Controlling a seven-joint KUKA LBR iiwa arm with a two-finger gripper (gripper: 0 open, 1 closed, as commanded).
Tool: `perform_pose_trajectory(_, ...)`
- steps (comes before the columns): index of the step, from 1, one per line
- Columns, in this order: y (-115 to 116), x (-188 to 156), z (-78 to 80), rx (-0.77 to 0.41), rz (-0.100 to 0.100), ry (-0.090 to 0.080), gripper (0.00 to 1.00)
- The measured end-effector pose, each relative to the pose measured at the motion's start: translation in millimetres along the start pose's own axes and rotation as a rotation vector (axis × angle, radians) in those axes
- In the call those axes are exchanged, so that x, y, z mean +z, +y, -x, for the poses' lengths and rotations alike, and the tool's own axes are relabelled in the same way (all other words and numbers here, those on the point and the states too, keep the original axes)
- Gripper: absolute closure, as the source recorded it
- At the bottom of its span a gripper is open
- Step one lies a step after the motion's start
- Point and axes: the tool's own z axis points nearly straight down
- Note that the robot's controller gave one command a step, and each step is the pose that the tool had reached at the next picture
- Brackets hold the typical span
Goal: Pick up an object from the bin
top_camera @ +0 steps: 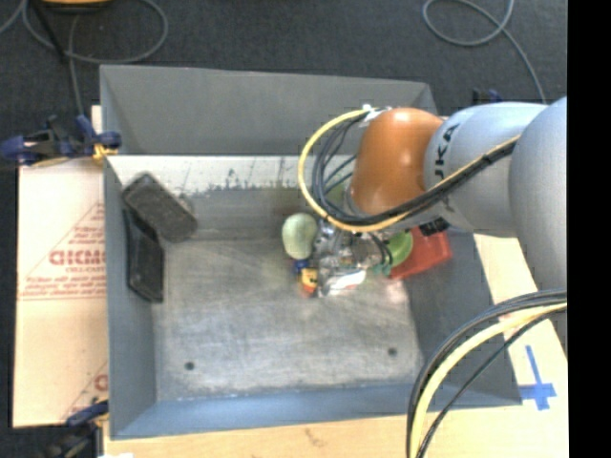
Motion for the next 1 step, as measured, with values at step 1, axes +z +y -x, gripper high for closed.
perform_pose_trajectory(1,0.7,-39.9,-4.0,0.010,0.002,0.030,1.00)
